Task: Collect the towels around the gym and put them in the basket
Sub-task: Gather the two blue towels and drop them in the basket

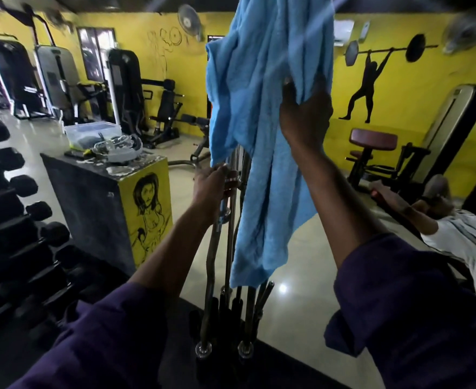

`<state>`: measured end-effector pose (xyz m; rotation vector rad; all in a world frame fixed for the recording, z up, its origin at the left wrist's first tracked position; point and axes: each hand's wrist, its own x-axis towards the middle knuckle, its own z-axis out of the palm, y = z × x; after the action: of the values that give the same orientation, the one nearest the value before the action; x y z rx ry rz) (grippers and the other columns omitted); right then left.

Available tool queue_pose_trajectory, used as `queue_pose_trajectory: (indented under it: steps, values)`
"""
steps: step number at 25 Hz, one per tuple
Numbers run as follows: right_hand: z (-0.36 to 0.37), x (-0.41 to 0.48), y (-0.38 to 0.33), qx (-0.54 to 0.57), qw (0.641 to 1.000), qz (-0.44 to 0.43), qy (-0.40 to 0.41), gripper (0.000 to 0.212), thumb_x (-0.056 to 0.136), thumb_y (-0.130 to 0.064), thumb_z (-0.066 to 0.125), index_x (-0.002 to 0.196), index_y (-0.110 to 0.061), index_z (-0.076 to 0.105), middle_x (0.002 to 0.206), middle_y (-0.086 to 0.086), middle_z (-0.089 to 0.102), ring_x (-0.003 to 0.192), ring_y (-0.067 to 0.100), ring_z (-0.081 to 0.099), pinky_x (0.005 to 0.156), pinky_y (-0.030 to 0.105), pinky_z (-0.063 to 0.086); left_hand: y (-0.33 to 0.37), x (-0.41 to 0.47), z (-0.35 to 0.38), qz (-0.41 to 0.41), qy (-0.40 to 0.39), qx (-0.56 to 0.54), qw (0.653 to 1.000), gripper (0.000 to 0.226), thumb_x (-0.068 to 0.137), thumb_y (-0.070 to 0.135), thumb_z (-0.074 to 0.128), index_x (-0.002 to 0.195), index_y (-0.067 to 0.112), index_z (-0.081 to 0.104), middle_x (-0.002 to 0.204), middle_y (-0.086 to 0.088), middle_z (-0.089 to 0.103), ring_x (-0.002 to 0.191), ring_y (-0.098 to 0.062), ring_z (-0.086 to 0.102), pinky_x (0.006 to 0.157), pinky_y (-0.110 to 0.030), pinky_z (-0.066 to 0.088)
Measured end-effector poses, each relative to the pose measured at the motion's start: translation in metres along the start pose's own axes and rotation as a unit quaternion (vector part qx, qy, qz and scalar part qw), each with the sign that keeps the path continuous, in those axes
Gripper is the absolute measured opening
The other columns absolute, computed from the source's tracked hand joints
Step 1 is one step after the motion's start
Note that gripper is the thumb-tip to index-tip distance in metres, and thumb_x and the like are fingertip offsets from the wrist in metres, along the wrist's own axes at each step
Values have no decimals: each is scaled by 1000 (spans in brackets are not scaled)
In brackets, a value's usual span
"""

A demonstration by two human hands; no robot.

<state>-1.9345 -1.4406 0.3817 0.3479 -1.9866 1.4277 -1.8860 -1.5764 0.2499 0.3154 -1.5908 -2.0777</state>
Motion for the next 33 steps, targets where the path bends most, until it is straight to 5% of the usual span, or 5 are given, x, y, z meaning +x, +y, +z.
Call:
queue_pose_trajectory:
  steps: [8, 15, 21, 24, 33]
  values:
    - [11, -32, 49, -31, 998, -62, -14, 42, 105, -20, 50, 142, -1, 54, 138, 19, 61, 132, 32, 54, 111, 37, 39, -19, -7, 10, -15, 24, 7, 1000, 20, 100, 18, 52, 87, 10, 65, 68, -1, 57, 56, -11, 51, 50, -23, 42]
    - [4, -93, 135, -16, 999, 0, -47, 25, 91, 1, 56, 113, 9, 65, 111, 27, 70, 109, 40, 65, 89, 31, 44, -42, -10, 6, -49, 41, -43, 997, 18, 99, 7, 51, 84, 9, 62, 73, -6, 62, 58, -18, 57, 53, -27, 43]
    - [-16, -202, 200, 65, 980, 129, -140, 36, 90, -2, 55, 119, -18, 68, 113, -11, 73, 105, 3, 66, 89, 15, 50, -71, -22, -14, -58, 118, -7, 991, 22, 92, 1, 50, 75, 8, 63, 70, -8, 65, 63, -23, 59, 60, -31, 46]
    - [-22, -234, 210, 94, 969, 184, -136, 24, 85, -11, 54, 94, -29, 66, 92, -15, 71, 89, 1, 67, 84, 32, 55, -87, -34, -24, -70, 150, 29, 986, 17, 91, 2, 50, 83, 8, 63, 79, -10, 66, 73, -25, 59, 59, -28, 44]
    - [-32, -278, 233, 66, 910, 245, -327, 38, 85, -13, 59, 119, -19, 74, 116, 1, 75, 112, 18, 68, 103, 42, 52, -118, -84, -46, -86, 202, 47, 974, 14, 98, 16, 52, 100, 8, 63, 91, -8, 69, 73, -19, 65, 62, -29, 50]
